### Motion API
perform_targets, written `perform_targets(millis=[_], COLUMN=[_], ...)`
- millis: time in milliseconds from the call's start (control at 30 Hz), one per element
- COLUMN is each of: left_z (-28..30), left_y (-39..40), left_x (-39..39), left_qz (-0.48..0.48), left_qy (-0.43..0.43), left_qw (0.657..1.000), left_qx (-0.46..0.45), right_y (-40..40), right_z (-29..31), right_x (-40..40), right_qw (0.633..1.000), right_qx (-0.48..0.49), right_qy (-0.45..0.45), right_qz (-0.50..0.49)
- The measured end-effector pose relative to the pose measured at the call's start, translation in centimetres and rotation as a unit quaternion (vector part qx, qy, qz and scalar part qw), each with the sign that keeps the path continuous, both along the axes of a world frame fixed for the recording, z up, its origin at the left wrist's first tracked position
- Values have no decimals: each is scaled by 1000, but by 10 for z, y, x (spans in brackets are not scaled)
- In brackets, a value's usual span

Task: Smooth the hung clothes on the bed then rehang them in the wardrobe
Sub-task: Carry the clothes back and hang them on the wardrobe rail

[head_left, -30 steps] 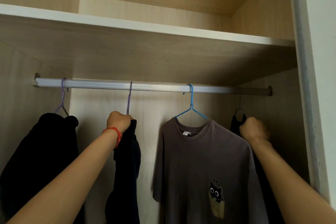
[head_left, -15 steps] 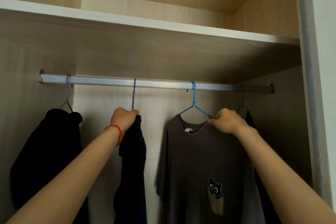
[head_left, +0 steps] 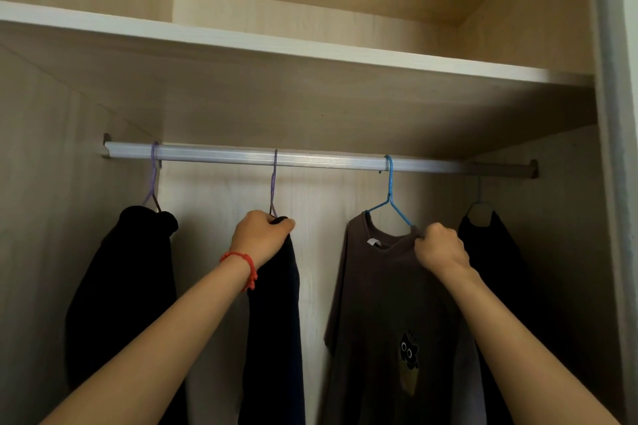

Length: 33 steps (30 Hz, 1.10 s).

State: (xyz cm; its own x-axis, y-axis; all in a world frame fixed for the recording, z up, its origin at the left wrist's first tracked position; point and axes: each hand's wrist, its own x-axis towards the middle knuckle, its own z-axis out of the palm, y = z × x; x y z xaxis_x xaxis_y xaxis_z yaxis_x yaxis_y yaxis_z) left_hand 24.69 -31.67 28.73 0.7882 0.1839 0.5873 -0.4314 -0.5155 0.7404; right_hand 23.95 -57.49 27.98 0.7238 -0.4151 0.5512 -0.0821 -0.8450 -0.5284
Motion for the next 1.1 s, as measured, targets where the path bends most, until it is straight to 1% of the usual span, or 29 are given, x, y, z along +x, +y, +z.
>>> perform_targets(millis=[333, 800, 967, 1033, 1100], left_z=[-2, -3, -5, -8, -12], left_y=[2, 7, 4, 1, -1], left_x=[0, -12, -19, -25, -29], left_qz=[-34, -30, -16, -16, -18], left_qy=[2, 5, 6, 7, -6], left_qw=[999, 998, 999, 999, 999], left_qx=[-21, -55, -44, -35, -31], right_y=[26, 30, 22, 17, 11], right_z=[2, 0, -1, -5, -11], right_x=[-8, -11, -22, -31, -42], right_qw=[999, 999, 999, 997, 994], right_qx=[-22, -6, -3, -8, -12], right_qy=[-19, -20, -19, -38, -85], right_qz=[18, 26, 45, 62, 75])
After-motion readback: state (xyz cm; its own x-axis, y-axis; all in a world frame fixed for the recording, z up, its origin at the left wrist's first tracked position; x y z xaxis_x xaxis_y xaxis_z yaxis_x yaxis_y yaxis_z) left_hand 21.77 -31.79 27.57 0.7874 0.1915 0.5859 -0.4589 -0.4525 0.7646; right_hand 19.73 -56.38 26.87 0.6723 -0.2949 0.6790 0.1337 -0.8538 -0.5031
